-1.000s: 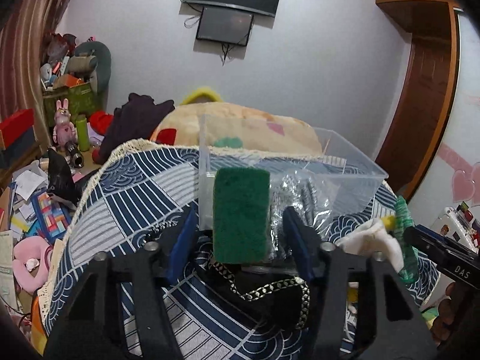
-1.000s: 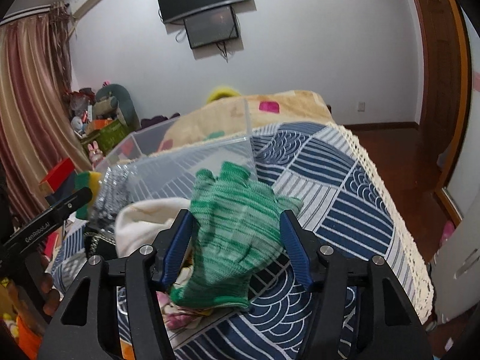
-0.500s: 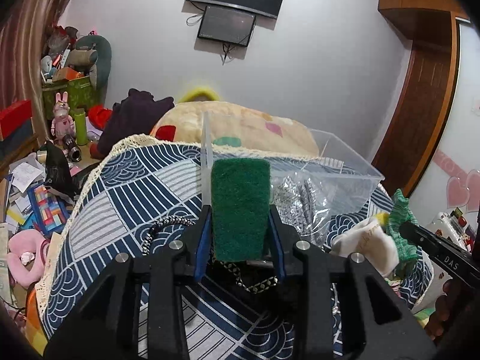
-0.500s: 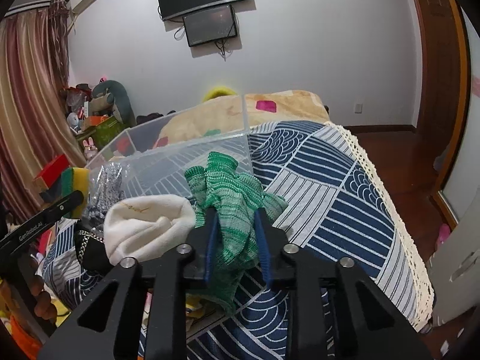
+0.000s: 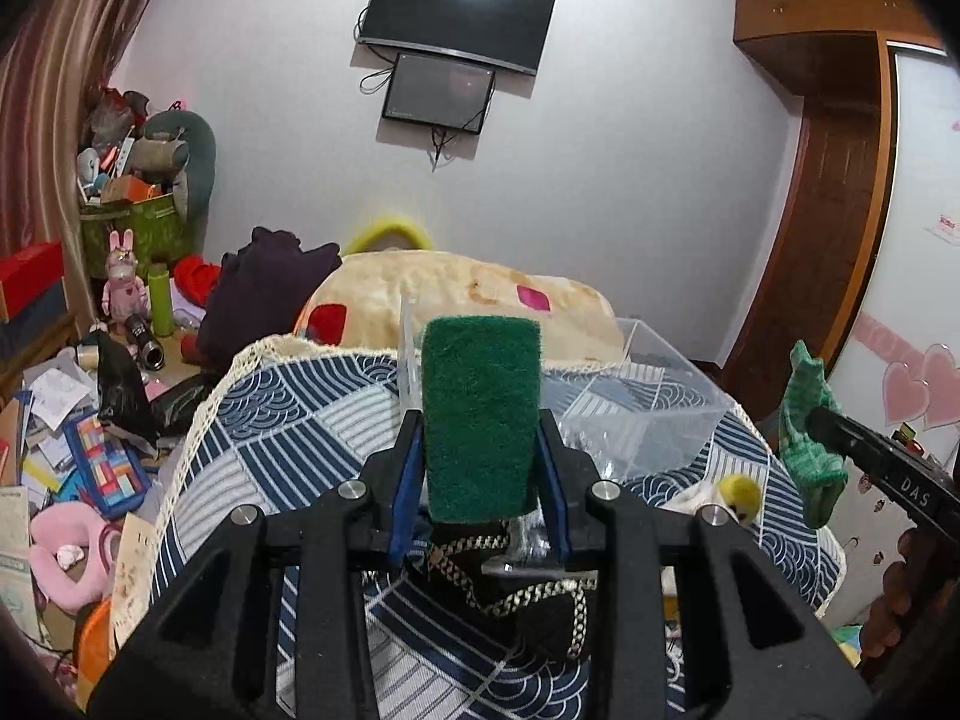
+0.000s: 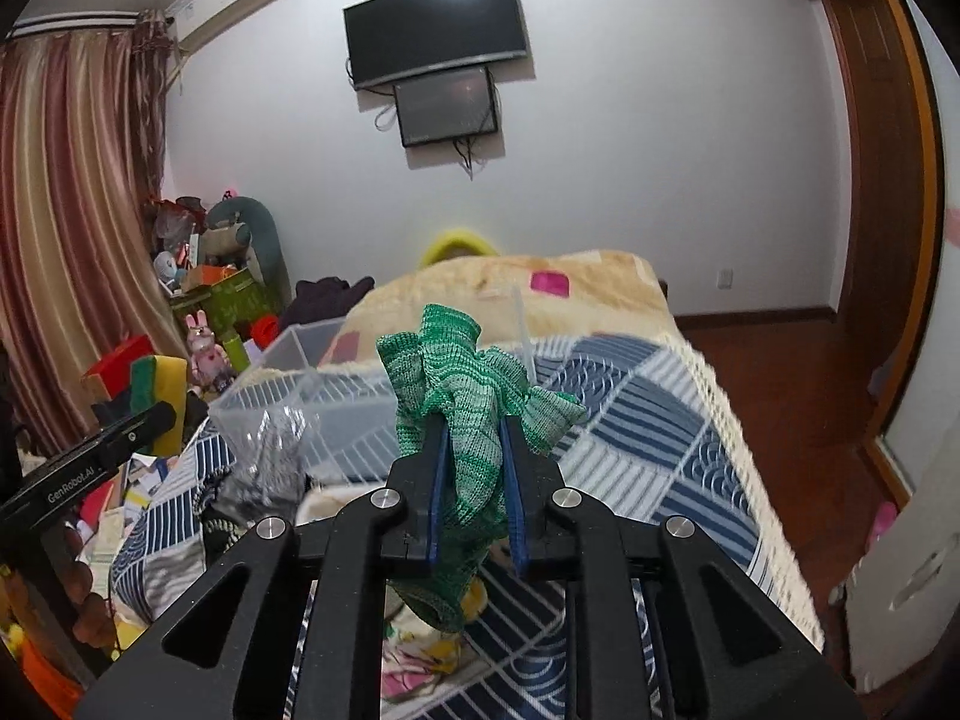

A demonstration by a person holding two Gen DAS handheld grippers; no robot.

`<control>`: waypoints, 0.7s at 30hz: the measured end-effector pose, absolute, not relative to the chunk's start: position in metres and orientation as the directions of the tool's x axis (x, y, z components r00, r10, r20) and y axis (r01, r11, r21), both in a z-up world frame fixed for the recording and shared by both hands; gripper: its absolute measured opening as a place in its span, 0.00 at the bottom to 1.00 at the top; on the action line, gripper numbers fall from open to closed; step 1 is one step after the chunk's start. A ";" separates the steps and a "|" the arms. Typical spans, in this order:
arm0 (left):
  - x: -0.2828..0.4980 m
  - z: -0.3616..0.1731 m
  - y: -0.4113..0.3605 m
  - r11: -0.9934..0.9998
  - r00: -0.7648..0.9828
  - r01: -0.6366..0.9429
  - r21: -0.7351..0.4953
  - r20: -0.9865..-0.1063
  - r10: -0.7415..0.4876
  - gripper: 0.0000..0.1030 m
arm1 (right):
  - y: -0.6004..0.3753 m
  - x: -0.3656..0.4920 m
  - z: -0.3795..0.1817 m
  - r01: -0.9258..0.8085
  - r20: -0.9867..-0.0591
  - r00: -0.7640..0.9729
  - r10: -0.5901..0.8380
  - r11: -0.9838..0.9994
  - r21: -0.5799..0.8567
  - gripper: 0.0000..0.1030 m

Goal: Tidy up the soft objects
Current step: 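Carry the sponge into the clear box with the left tool while the right tool drops the glove in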

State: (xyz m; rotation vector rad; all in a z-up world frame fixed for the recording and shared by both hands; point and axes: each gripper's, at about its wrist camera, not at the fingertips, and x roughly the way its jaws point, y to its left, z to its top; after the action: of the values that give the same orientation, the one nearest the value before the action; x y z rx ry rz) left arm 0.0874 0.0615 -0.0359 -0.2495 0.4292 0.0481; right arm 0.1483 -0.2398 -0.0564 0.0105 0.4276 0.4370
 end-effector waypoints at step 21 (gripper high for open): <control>0.165 -0.012 0.068 0.983 0.869 -0.035 -0.180 -0.492 -0.060 0.34 | -0.185 0.208 -0.030 -0.467 -0.359 0.822 0.442 0.884 0.019 0.15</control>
State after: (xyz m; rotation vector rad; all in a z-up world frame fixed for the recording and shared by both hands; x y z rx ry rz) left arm 0.1652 0.0678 -0.0115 -0.1865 0.5187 -0.0130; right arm 0.2080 -0.1845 -0.0304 -0.0707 0.3645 0.4834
